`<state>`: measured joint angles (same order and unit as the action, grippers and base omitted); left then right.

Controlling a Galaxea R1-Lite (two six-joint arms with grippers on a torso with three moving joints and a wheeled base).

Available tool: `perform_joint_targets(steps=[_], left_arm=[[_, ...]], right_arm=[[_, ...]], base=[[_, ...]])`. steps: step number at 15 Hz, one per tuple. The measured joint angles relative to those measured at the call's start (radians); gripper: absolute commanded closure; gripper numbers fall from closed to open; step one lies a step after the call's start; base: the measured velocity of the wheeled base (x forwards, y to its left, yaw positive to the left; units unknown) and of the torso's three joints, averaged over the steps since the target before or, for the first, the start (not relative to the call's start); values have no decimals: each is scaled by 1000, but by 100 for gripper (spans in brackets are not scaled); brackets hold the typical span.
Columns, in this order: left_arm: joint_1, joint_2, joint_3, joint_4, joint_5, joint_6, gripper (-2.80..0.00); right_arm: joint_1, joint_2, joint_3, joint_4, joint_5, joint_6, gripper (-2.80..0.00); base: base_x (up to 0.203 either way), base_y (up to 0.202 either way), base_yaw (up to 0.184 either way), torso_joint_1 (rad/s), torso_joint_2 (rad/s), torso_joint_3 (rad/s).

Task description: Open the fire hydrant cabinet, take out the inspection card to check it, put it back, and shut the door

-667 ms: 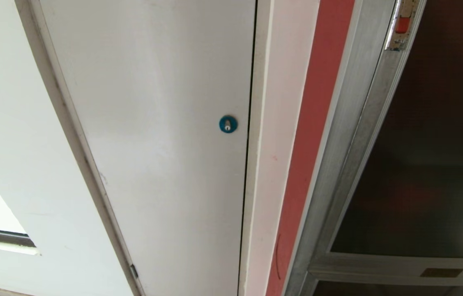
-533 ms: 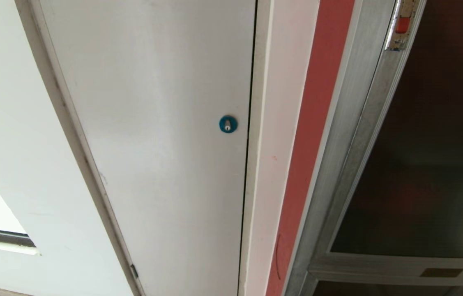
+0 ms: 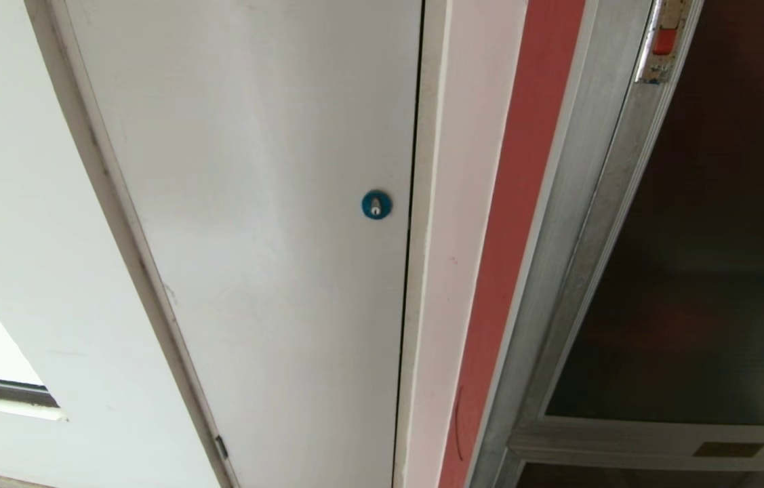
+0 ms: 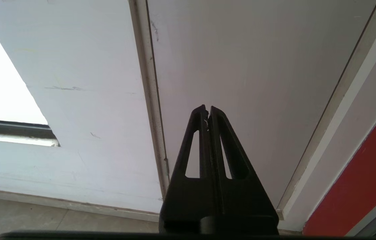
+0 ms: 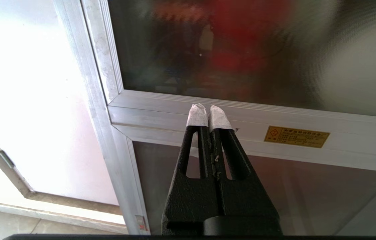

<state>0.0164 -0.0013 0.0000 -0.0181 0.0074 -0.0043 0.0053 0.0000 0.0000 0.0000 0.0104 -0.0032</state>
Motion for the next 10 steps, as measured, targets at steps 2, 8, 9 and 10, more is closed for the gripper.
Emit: perform_joint_targets(steps=[2, 8, 9, 10], left_arm=[[0, 0, 0, 0, 0, 0, 0], [0, 0, 0, 0, 0, 0, 0], [0, 0, 0, 0, 0, 0, 0], [0, 0, 0, 0, 0, 0, 0]], right_arm=[[0, 0, 0, 1, 1, -3, 0], [0, 0, -1, 2, 4, 1, 0], [0, 0, -1, 2, 3, 1, 0], [0, 0, -1, 2, 4, -1, 0]], base=[[0, 0, 0, 0, 0, 0], [0, 0, 0, 0, 0, 0], [0, 0, 0, 0, 0, 0], [0, 0, 0, 0, 0, 0]])
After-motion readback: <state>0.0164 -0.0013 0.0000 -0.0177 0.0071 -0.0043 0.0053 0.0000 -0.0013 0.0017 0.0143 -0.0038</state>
